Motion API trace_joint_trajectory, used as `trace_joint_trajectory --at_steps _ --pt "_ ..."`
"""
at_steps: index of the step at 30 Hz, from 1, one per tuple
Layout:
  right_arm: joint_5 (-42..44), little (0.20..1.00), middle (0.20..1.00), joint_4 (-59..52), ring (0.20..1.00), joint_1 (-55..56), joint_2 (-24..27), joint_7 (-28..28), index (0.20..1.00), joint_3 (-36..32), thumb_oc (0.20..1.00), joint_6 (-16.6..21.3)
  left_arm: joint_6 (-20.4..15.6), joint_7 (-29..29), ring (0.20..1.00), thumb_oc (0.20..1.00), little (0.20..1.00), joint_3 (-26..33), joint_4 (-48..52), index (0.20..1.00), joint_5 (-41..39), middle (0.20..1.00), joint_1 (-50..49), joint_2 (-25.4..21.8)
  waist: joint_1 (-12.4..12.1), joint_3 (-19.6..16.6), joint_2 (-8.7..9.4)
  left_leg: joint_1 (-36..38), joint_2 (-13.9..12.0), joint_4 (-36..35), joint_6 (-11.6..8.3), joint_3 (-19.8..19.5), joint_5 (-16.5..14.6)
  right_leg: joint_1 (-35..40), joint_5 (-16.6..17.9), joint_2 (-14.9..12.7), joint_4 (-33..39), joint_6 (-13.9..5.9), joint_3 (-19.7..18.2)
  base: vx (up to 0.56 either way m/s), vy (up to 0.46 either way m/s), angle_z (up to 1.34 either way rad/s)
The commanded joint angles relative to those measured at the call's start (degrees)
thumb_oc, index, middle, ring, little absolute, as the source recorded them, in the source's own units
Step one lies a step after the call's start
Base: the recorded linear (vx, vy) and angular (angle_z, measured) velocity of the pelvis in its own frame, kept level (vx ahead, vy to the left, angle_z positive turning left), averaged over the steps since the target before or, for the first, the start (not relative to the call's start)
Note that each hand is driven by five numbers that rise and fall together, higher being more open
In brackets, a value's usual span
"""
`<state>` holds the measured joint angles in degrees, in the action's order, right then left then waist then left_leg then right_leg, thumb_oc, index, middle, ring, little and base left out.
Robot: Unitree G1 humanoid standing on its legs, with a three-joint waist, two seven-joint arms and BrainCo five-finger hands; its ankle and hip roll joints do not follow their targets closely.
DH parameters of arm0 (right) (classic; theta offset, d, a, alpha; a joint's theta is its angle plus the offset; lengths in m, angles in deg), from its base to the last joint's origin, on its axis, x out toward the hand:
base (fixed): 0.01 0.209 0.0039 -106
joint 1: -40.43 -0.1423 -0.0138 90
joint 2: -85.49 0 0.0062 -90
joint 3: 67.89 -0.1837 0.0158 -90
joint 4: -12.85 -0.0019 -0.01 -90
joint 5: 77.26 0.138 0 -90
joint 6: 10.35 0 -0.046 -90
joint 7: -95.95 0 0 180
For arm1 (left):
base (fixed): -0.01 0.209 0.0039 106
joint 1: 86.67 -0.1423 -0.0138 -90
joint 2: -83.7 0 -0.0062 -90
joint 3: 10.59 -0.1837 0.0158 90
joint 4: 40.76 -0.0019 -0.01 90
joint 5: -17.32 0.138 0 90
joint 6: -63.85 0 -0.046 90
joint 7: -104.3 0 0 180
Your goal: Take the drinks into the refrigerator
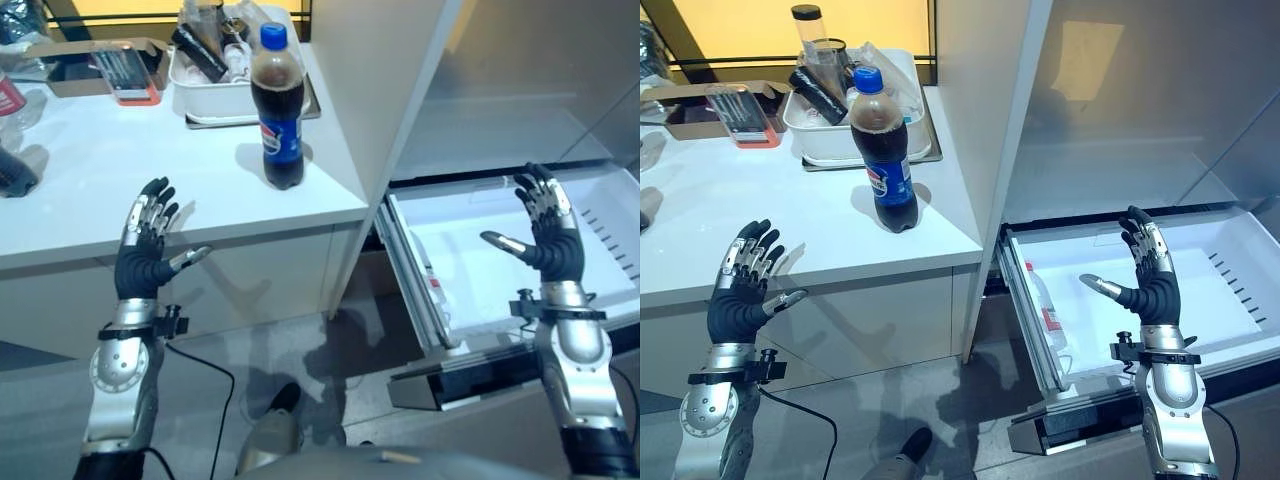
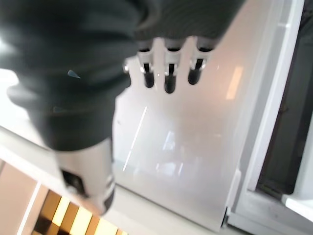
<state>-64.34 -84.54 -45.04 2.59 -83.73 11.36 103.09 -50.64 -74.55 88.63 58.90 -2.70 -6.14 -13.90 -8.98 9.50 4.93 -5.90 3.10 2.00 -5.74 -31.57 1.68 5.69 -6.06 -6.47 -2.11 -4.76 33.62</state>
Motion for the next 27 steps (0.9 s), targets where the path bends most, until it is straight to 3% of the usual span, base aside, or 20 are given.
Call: trace_joint_trajectory --at_steps 1,14,23,27 --pt "1.26 1.0 1.0 -2.21 1.0 -2.24 2.69 0.77 1.0 -2.47 1.0 3.65 -3.26 -0.31 1.0 1.0 1.0 1.44 2.45 1.0 -1.53 1.0 2.81 -1.95 0.68 -1.57 -0.63 1.15 0.65 -4.71 1.1 1.1 0.98 -2.56 -7.34 2.08 -10.68 4.05 0.7 0.0 0.0 0.0" --pt "1.77 1.0 1.0 -2.32 1.0 -1.56 2.3 -0.29 1.0 -2.8 1.0 3.29 -3.45 -1.84 1.0 1.0 1.0 2.64 0.57 1.0 -0.36 1.0 3.53 -1.81 1.66 -2.41 -0.6 2.2 0.37 -4.81 1.95 3.32 0.05 -2.52 -6.23 1.55 -10.03 3.35 -0.86 0.01 0.008 -0.03" --pt "2.79 1.0 1.0 -1.85 1.0 -2.06 2.52 -2.03 1.0 -1.67 1.0 2.39 -3.86 -5.27 1.0 1.0 1.0 5.34 -3.62 1.0 2.55 1.0 5.88 -4.21 2.77 -2.83 -0.34 3.65 -0.45 -5.1 3.04 6.53 -1.06 -3.34 -4.95 1.46 -9.28 2.55 -5.0 0.03 0.028 -0.24" --pt "3.26 1.0 1.0 -1.35 1.0 -3.08 2.91 -2.47 1.0 -0.71 1.0 1.93 -3.97 -6.53 1.0 1.0 1.0 6.5 -4.71 1.0 2.81 1.0 6.94 -4.93 3.14 -2.94 -0.68 3.5 -0.34 -4.77 3.78 7.95 -0.25 -3.83 -2.54 1.17 -7.96 2.36 -6.1 -0.02 0.076 -0.31"
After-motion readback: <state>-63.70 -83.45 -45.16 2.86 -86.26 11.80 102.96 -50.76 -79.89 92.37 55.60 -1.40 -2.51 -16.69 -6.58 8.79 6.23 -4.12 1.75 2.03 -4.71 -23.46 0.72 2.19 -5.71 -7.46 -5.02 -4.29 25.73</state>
